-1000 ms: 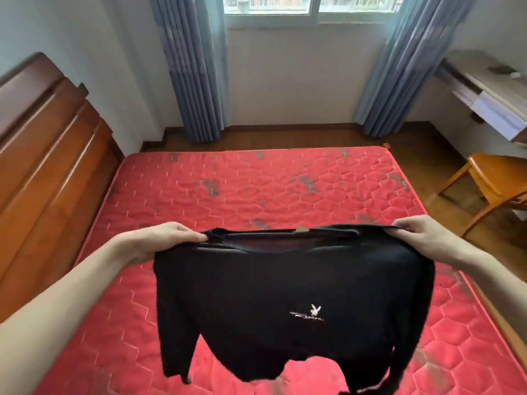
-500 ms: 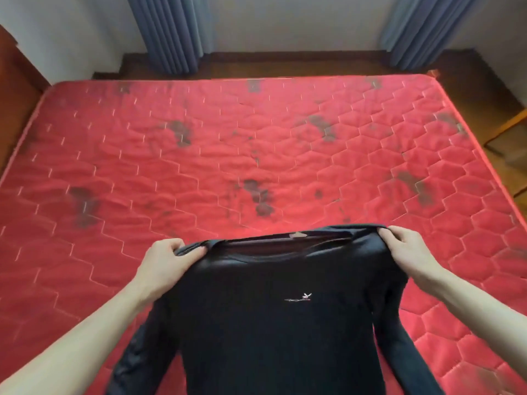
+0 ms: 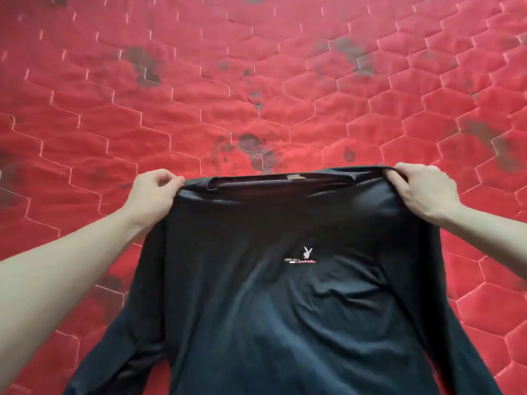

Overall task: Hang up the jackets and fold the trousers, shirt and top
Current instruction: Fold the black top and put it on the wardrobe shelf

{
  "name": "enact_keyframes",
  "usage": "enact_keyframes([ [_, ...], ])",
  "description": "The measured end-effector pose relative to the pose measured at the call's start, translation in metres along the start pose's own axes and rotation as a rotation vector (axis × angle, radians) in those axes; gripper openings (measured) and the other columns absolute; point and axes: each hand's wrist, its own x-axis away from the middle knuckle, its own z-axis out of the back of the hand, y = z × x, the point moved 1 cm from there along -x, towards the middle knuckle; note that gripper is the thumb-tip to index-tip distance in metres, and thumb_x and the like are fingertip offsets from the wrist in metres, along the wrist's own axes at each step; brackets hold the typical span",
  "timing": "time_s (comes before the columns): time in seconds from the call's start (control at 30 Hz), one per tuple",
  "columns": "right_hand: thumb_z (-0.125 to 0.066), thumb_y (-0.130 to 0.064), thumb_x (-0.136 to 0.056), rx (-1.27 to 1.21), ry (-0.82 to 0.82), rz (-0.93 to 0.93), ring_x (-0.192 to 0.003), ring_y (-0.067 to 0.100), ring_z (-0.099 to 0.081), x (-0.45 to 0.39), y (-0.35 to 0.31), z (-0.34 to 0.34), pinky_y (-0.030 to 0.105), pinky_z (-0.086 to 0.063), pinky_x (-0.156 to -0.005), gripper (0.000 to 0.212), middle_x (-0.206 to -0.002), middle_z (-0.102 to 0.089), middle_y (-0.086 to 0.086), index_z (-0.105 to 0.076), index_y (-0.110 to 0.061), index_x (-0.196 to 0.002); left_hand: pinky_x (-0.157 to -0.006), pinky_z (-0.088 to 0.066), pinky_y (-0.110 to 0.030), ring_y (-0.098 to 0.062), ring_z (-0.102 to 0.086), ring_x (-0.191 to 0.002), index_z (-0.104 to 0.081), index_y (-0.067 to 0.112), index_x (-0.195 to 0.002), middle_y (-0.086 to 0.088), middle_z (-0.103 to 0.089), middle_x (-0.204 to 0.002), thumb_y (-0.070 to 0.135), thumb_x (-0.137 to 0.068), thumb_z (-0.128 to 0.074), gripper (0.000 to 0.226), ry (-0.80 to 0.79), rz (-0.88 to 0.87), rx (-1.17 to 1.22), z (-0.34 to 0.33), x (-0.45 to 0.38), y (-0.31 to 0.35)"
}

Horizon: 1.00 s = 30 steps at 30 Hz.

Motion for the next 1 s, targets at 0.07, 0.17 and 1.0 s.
enact_keyframes([
  [0.07,-0.042,-0.049,-0.107,-0.014,-0.030,0.011,-0.099,0.047,-0.066,-0.023,-0.003,-0.004,0.045,-0.043,-0.073,0.038,-0.105,-0.072,0.022,-0.067,-0.022,-0.098,-0.082,-0.049,-0.036,-0.019,-0.060,-0.083,-0.075,0.006,-0.089,-0.009,-0.073,-0.090,0.026,-0.101,-0.065,0.024,0.087,0.028,0.037,-0.009,-0.017,-0.002],
  [0.17,-0.043,-0.045,-0.108,-0.034,-0.062,-0.009,-0.103,0.046,-0.065,-0.054,-0.011,-0.017,0.046,-0.045,-0.075,0.036,-0.111,-0.072,0.020,-0.068,-0.020,-0.103,-0.080,-0.047,-0.035,-0.022,-0.062,-0.085,-0.075,0.008,-0.087,-0.009,-0.075,-0.090,0.027,-0.099,-0.067,0.024,0.207,0.069,0.024,-0.026,-0.038,-0.007],
  [1.0,-0.081,-0.020,-0.088,0.009,0.121,-0.123,-0.096,0.041,-0.061,0.193,0.059,-0.088,0.052,-0.051,-0.075,0.042,-0.113,-0.064,0.016,-0.063,-0.002,-0.120,-0.120,-0.038,-0.050,-0.031,-0.039,-0.152,-0.046,0.014,-0.157,-0.012,-0.040,-0.165,0.035,-0.104,-0.057,0.058,-0.212,-0.613,-0.805,-0.190,0.181,-0.033],
])
